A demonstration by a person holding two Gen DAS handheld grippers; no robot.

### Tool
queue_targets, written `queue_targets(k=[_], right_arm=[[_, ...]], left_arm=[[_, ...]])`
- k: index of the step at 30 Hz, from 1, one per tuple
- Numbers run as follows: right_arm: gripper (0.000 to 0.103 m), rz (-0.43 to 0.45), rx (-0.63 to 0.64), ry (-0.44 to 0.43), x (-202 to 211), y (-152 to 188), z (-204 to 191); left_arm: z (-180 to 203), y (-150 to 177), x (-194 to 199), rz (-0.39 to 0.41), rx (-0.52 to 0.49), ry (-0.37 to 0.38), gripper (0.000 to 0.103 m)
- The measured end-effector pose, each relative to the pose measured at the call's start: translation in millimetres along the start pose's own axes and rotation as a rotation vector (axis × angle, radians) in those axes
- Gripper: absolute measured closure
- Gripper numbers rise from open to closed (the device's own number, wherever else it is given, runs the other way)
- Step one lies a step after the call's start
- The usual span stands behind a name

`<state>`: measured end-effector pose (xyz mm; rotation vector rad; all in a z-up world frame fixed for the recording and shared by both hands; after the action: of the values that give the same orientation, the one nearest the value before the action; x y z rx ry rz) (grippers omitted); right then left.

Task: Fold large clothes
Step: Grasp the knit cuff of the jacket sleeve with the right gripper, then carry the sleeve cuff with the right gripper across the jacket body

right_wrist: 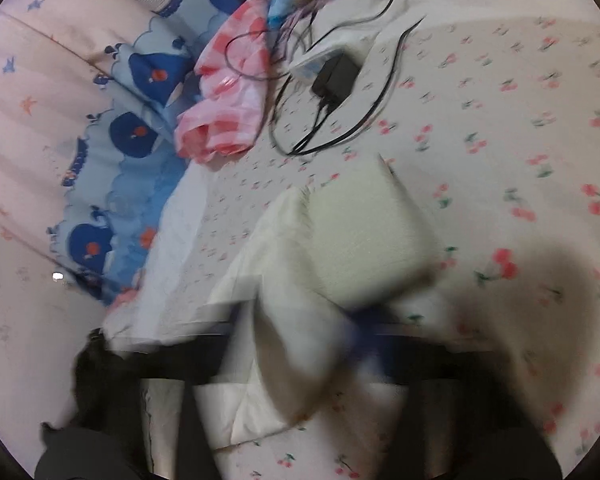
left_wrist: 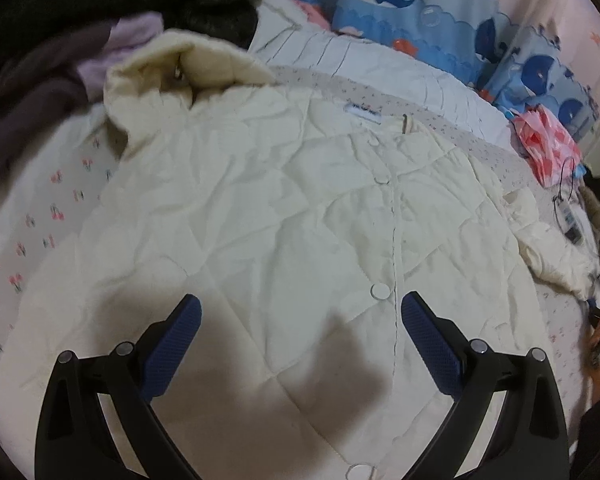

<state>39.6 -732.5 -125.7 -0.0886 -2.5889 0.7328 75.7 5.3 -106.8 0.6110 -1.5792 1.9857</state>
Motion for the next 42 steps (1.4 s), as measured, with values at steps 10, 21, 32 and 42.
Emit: queue_targets(k=[10, 21, 32, 42], right_arm=[[0.063, 0.157, 0.071, -0.181, 31, -21, -46], [0.081, 0.119, 0.013, -0.024, 12, -12, -3], [0.081, 0.202, 0.161, -0.090, 48, -14, -145], [0.081, 0.162, 0.295, -0.283, 55, 62, -318]], left_arm=[[-4, -4, 7, 0.027, 0.003, -0.038, 0.007], [-29, -6, 18, 0.036, 0.020, -0.072, 0.007], [-49, -16, 38, 0.075, 0.065, -0.030, 0.007], [-96, -30, 52, 0.111, 0.189, -0.047, 0.007]])
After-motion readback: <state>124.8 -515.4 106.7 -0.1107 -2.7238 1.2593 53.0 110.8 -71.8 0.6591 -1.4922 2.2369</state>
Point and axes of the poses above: each gripper's, at about its wrist camera, not at the fingertips, and x roughly against the way its jaws point, z to its right, y to its underside, the point moved 8 cm from there along -x, roughly the way its jaws point, and after that the axes turned 15 degrees about z, right-handed, at the moved point
